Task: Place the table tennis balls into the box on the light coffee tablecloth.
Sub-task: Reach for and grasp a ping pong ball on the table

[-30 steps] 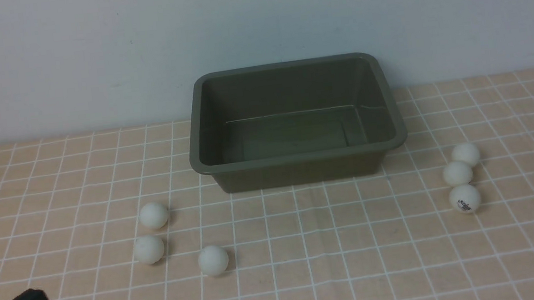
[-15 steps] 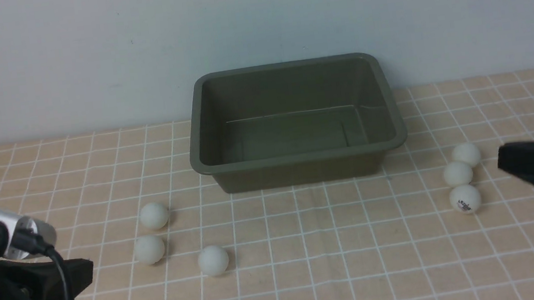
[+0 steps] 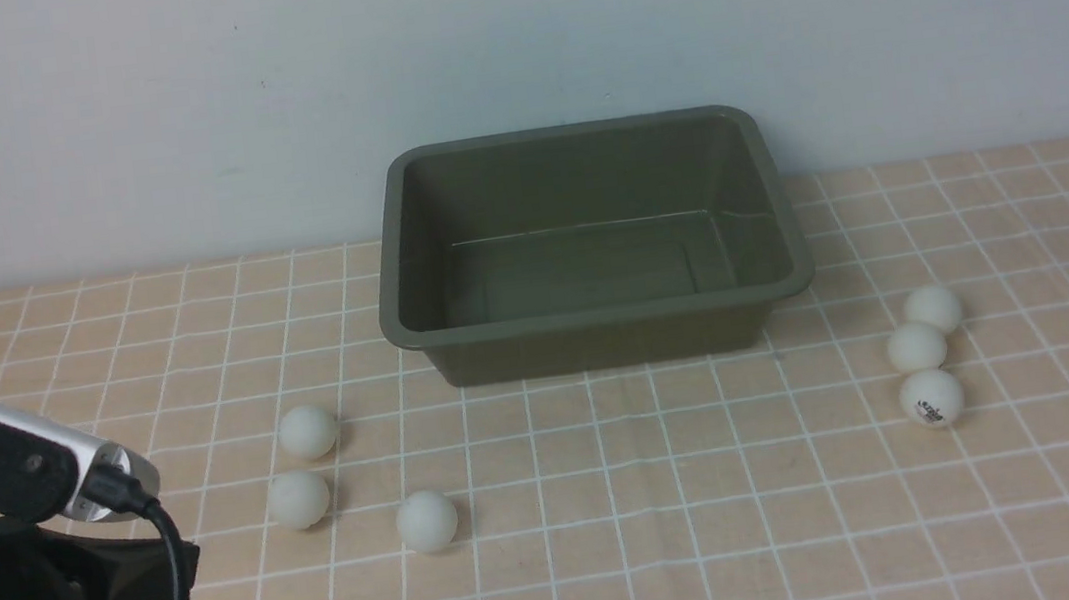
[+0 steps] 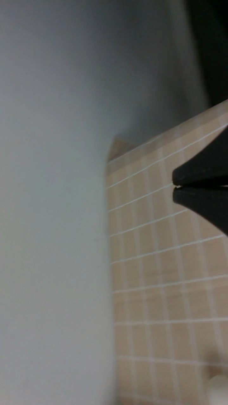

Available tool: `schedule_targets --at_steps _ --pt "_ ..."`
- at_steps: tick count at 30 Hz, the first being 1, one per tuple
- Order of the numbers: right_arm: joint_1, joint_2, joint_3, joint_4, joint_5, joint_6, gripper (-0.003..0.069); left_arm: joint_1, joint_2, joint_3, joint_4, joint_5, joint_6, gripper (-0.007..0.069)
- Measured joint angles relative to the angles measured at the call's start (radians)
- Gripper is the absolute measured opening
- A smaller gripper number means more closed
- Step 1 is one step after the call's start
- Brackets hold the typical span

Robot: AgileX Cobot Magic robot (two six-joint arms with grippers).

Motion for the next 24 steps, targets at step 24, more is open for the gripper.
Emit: schedule_targets --at_steps 24 --pt "0.326 0.524 -0.421 1.009 0.262 -0.923 -0.0016 0.000 0.134 0.000 0.027 -0.022 -0.041 -0.0069"
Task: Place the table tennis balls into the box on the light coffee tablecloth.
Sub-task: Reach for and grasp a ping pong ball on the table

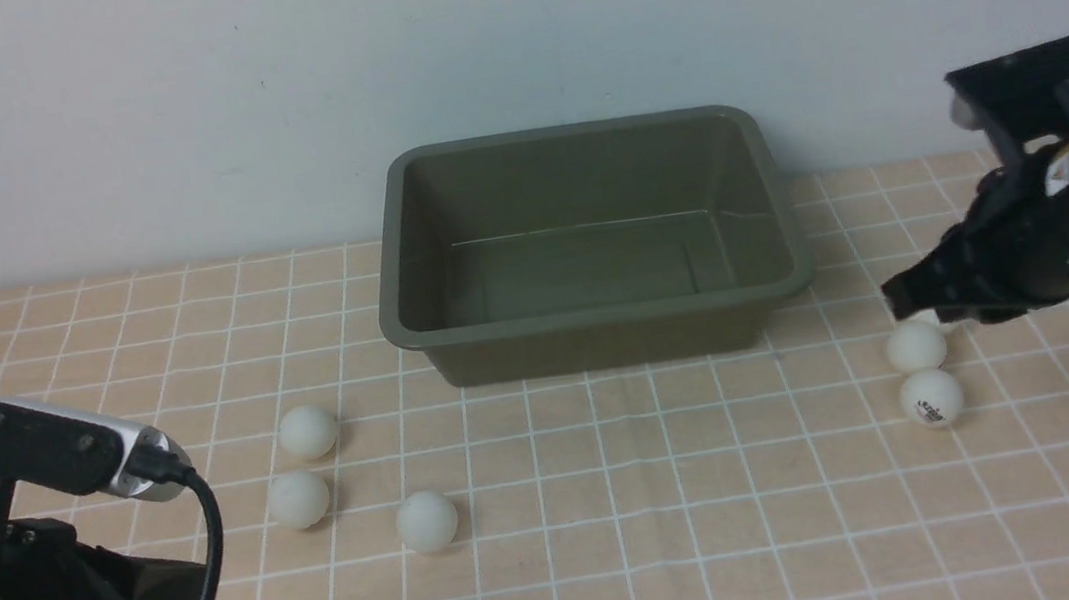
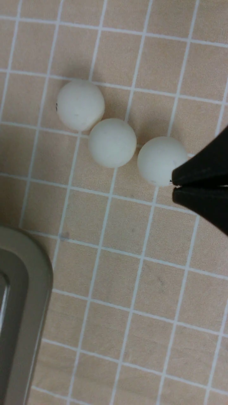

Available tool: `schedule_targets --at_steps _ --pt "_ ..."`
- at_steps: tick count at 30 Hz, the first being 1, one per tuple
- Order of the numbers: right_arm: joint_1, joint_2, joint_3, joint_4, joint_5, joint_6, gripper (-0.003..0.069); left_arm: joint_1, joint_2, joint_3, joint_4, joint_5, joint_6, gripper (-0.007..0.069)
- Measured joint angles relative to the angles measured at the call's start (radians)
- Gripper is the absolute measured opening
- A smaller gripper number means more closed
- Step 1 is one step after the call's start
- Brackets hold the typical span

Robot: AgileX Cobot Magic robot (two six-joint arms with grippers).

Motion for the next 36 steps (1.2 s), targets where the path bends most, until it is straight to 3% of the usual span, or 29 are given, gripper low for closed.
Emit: schedule_targets --at_steps 4,7,14,18,22,30,34,36 --pt "0.053 0.076 -0.049 -0.190 0.086 0.199 -0.0016 0.000 0.002 0.000 0.010 -0.006 -0.032 -0.0069" --pt "0.051 0.101 -0.060 -0.260 0.140 0.268 -0.0016 0.000 0.002 -0.001 0.058 -0.007 -0.129 -0.0069" --pt "0.049 0.104 -0.061 -0.197 0.143 0.251 -0.0003 0.000 0.002 -0.003 0.397 0.045 -0.515 -0.0069" --pt "0.049 0.104 -0.061 -0.159 0.127 0.245 0.0041 0.000 0.002 -0.009 0.486 0.103 -0.632 -0.0069" --pt "0.049 0.104 -0.061 -0.125 0.115 0.242 0.0134 0.000 0.002 -0.009 0.494 0.140 -0.650 -0.0069" --pt "0.049 0.145 -0.063 -0.107 0.102 0.238 0.0461 0.000 0.002 -0.009 0.494 0.151 -0.647 -0.0069" --pt "0.049 0.193 -0.064 -0.124 0.086 0.245 0.0566 0.000 0.002 -0.009 0.494 0.151 -0.647 -0.0069" --pt "0.049 0.208 -0.064 -0.142 0.079 0.256 0.0584 0.000 0.002 -0.009 0.494 0.151 -0.647 -0.0069"
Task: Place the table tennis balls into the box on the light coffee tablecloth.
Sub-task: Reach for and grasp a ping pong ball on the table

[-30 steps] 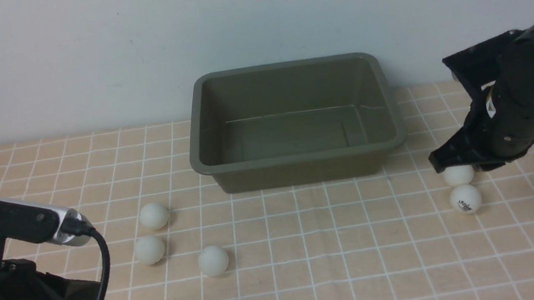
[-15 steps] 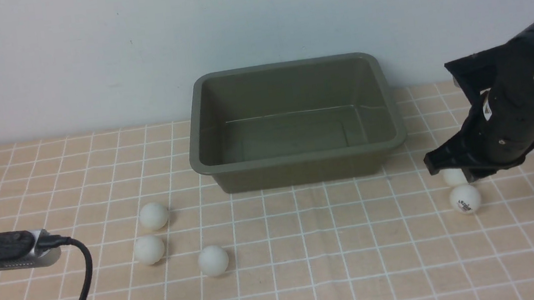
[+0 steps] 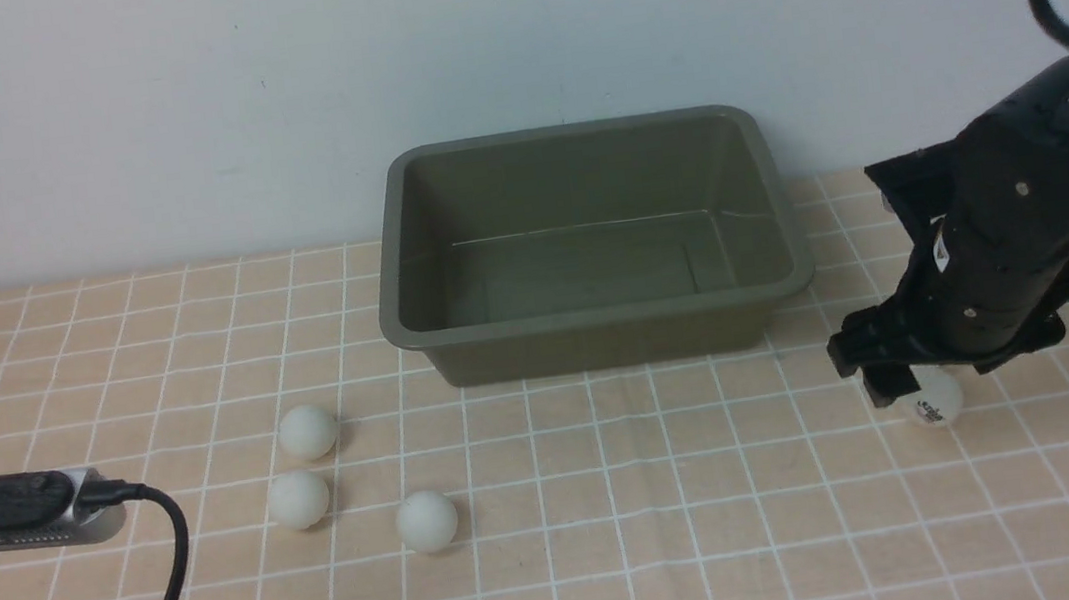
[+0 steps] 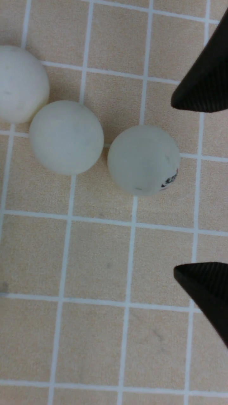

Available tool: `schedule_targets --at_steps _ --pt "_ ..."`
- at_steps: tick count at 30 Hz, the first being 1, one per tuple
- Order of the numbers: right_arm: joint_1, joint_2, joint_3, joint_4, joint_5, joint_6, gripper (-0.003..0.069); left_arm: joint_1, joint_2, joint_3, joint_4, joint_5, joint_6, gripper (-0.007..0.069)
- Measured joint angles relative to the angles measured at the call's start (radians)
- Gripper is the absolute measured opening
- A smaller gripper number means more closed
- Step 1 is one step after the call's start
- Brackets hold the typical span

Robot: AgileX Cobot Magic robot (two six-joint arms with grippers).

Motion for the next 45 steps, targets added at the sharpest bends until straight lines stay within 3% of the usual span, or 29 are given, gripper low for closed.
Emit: schedule_targets --at_steps 7,12,18,28,32,39,45 --pt "-0.057 0.036 0.000 -0.016 -0.027 0.008 0.0590 0.000 0.000 0.000 0.000 0.000 0.002 -0.0069" --pt "-0.116 0.041 -0.002 0.063 -0.049 -0.058 0.0590 0.000 0.000 0.000 0.000 0.000 0.003 -0.0069" --pt "-0.127 0.053 -0.003 0.147 -0.083 -0.122 0.0590 0.000 0.000 0.000 0.000 -0.002 0.003 -0.0069" --pt "-0.127 0.108 -0.003 0.156 -0.098 -0.130 0.0582 0.000 0.000 0.000 0.001 -0.002 0.003 -0.0069" --pt "-0.127 0.115 -0.003 0.156 -0.101 -0.130 0.0537 0.000 0.000 0.000 0.001 -0.002 0.003 -0.0069" --pt "-0.127 0.133 -0.003 0.160 -0.104 -0.140 0.0372 0.000 0.000 0.000 0.001 -0.002 0.003 -0.0069" --pt "-0.127 0.132 -0.003 0.175 -0.104 -0.149 0.0366 0.000 0.000 0.000 0.001 -0.002 0.003 -0.0069"
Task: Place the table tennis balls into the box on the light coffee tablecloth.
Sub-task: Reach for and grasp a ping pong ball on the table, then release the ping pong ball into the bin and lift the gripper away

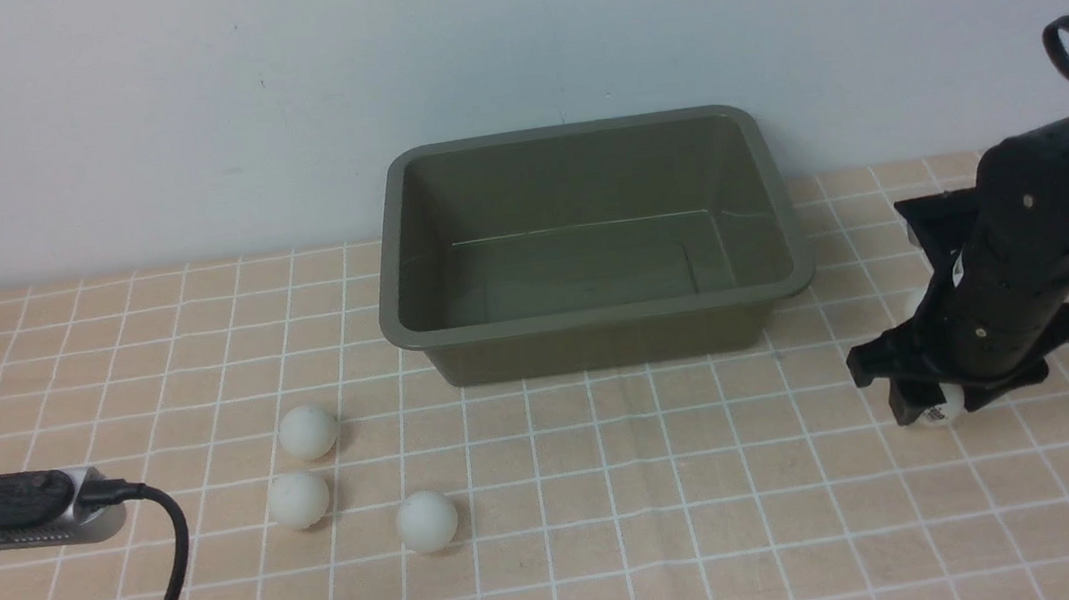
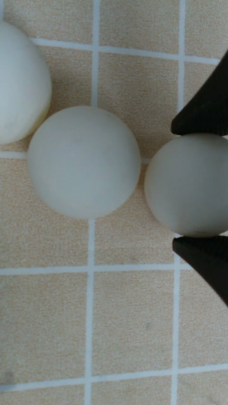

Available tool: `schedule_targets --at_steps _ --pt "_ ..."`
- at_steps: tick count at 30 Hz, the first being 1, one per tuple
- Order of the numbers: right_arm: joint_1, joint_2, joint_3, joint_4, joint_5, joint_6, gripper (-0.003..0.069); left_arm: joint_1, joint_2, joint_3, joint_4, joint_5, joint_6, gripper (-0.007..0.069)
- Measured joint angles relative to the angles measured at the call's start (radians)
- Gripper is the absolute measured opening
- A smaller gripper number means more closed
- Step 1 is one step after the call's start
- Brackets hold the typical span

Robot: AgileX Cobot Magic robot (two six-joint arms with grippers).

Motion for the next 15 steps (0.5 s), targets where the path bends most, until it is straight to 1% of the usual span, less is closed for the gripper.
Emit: schedule_targets --at_steps 4,7,11,15 --pt "0.000 -0.025 -0.018 0.021 0.036 -0.021 0.0366 0.000 0.000 0.000 0.000 0.000 0.000 -0.0069" --pt "0.000 -0.053 -0.045 0.053 0.084 -0.063 0.0366 0.000 0.000 0.000 0.000 0.000 0.000 -0.0069" --pt "0.000 -0.102 -0.115 0.165 0.162 -0.156 0.0366 0.000 0.000 0.000 0.000 0.000 0.000 -0.0069" --pt "0.002 -0.113 -0.203 0.304 0.162 -0.275 0.0366 0.000 0.000 0.000 0.000 0.000 0.000 -0.0069"
